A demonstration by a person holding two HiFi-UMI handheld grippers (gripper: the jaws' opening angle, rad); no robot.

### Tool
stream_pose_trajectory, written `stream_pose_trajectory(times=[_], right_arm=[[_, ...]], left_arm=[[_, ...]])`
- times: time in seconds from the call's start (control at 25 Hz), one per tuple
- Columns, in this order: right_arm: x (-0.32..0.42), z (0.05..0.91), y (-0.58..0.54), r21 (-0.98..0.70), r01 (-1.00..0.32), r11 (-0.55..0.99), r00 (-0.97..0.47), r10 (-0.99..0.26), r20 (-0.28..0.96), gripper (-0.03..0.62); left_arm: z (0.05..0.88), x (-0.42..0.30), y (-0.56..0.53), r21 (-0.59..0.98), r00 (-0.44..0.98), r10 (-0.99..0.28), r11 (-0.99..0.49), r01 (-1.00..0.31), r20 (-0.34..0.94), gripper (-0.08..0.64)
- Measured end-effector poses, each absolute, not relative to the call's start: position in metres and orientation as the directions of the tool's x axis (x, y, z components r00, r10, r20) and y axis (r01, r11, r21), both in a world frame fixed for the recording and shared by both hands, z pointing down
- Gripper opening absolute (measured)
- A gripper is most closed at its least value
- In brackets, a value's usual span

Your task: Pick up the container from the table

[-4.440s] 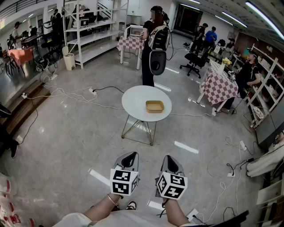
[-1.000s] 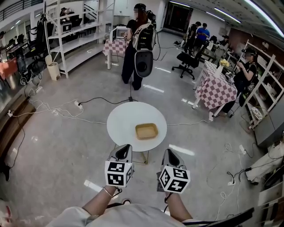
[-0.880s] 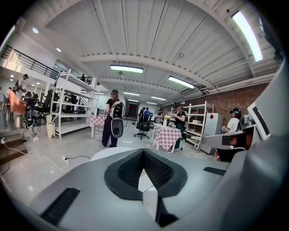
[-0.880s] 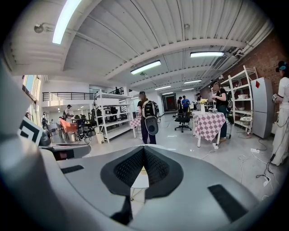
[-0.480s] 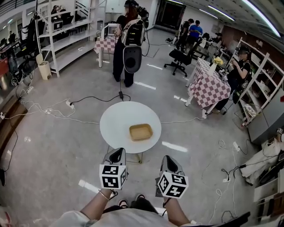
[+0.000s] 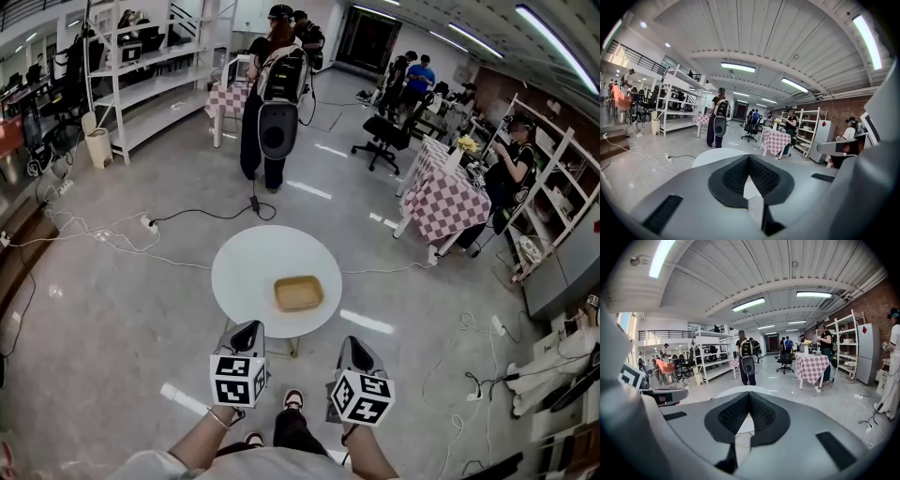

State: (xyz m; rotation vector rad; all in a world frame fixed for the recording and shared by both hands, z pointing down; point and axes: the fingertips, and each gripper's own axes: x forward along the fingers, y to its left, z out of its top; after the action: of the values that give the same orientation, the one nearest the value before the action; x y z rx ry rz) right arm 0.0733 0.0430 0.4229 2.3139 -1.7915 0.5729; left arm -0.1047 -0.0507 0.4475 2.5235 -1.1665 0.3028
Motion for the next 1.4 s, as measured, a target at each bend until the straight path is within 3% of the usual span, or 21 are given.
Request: stream_pose_trajectory(times=[1.4], right_arm=[[0.156, 0.43, -0.127, -0.13, -0.987, -0.097, 0.036, -0.914, 0.403, 0.025]], left_arm=[[0.457, -0.034, -0.18, 0.182, 0.497, -0.78, -0.464, -0.867, 0.379, 0.015]])
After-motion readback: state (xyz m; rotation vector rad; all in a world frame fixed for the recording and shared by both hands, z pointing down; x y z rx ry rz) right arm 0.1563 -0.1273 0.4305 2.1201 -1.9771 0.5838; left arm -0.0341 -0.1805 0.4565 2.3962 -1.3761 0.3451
